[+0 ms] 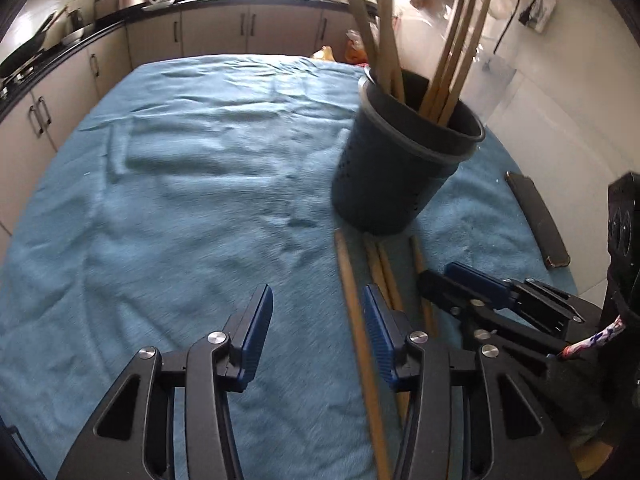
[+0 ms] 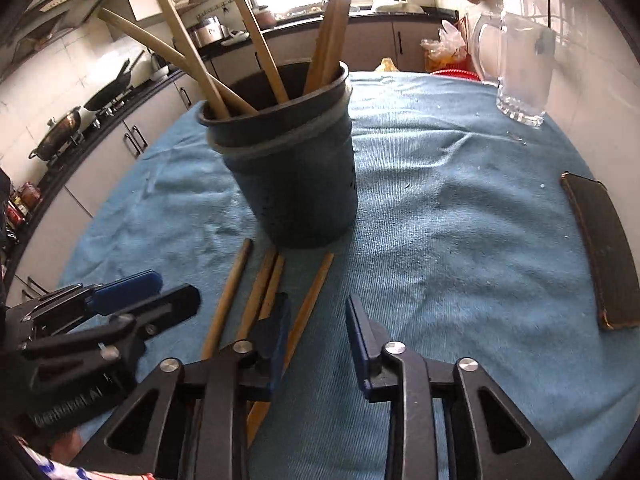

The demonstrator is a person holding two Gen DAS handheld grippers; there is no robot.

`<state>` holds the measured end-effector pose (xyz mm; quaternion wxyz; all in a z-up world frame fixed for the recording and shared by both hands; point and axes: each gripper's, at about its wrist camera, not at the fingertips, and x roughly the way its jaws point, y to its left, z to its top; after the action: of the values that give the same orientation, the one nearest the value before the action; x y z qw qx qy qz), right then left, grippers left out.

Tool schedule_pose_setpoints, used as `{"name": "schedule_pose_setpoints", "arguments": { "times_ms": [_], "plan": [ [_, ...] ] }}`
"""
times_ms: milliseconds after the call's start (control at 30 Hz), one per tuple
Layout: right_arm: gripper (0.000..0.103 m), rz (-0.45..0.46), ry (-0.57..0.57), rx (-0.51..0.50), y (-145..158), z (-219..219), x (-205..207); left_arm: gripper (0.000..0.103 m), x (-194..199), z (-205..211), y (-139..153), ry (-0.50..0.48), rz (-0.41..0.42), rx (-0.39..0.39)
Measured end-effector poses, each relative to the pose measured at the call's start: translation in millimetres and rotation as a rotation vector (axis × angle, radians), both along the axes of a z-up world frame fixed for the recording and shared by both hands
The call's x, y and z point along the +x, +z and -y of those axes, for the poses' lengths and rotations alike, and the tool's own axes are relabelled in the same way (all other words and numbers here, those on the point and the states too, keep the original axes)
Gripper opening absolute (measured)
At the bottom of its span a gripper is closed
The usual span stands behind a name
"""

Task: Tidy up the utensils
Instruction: 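Lower the left gripper onto a loose chopstick while the right gripper grasps another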

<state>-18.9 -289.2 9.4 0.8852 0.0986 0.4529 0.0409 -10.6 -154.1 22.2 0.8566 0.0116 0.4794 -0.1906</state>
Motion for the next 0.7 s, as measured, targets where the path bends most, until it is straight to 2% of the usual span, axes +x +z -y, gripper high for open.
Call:
{"name": "schedule_pose_setpoints", "arguments": {
  "times_ms": [100, 133, 200, 233, 467, 633, 700],
  "plan": [
    [0.023, 0.007, -0.003, -0.019, -1.3, -1.1, 6.4, 0.032, 9.9, 13.1, -11.8, -0.013, -0.024, 0.029],
    [0.021, 0.006, -0.003, -0.027, -1.6, -1.4, 8.5, 0.029, 10.4, 14.7, -9.7, -0.009, -0.008, 0.036],
    [0.011, 0.0, -0.008, -0.041, -2.4, -0.7, 10.1, 0.01, 13.2, 16.8, -11.2, -0.005, -0.007, 0.055],
    [0.011, -0.003, -0.007, -0.038, -2.3, 0.3, 10.2, 0.009, 14.4, 14.3, -12.0, 0.004, -0.015, 0.056],
    [0.008, -0.053, 0.024, -0.072, -0.8, 22.0, -12.5, 0.007, 6.1, -15.9, -10.0, 0.008, -0.072, 0.034],
    [0.012, -0.085, 0.04, -0.106, 0.9, 30.2, -26.2, 0.008, 3.7, -24.3, -6.5, 0.016, -0.118, 0.033],
    [0.012, -0.097, 0.04, -0.122, 0.9, 30.7, -25.1, 0.015, 7.5, -25.6, -5.2, 0.02, -0.121, 0.049]
  ]
}}
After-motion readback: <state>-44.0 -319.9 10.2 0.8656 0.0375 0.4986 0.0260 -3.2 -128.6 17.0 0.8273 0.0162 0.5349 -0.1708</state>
